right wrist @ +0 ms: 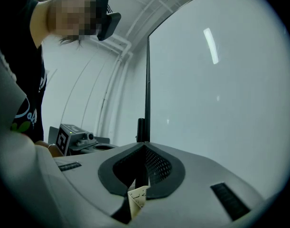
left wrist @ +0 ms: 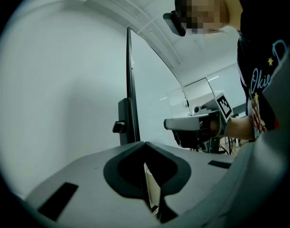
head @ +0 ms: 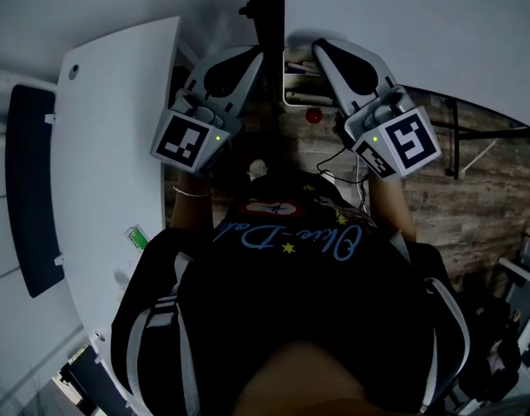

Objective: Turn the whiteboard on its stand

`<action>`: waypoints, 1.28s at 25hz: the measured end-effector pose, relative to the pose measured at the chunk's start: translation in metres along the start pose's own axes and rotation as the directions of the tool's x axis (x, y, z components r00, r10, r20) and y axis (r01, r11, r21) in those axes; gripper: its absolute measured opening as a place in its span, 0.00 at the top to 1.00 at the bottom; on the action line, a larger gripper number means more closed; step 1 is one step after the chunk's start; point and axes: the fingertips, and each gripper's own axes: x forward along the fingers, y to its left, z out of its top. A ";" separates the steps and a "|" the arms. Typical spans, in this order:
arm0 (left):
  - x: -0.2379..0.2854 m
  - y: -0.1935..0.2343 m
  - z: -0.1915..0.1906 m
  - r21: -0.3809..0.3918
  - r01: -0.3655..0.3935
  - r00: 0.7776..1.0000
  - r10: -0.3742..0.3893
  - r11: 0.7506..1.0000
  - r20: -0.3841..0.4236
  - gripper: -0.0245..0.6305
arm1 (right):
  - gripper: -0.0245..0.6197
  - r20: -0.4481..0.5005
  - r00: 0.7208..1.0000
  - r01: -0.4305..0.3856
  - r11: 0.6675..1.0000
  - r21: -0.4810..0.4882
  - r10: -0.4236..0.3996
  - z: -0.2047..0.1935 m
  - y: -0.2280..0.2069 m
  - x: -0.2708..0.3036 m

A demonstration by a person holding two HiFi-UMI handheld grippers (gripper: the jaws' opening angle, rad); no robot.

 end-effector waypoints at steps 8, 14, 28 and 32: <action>-0.003 0.002 0.003 0.005 -0.032 0.999 0.032 0.999 0.001 0.93 | 0.92 -0.022 1.000 -0.017 1.000 -0.013 0.016 -0.002 0.003 -0.004; -0.008 0.002 0.007 0.019 -0.034 0.999 0.034 0.999 -0.004 0.93 | 0.92 -0.038 0.999 -0.014 1.000 -0.004 0.014 -0.002 0.006 -0.005; -0.008 0.005 0.002 -0.002 -0.035 0.999 0.035 0.999 -0.017 0.93 | 0.92 -0.029 1.000 -0.010 1.000 0.000 0.010 -0.004 0.005 -0.002; -0.005 0.005 0.002 0.007 -0.039 0.999 0.040 0.999 -0.022 0.93 | 0.92 -0.025 1.000 -0.012 1.000 0.004 0.012 -0.004 0.004 -0.003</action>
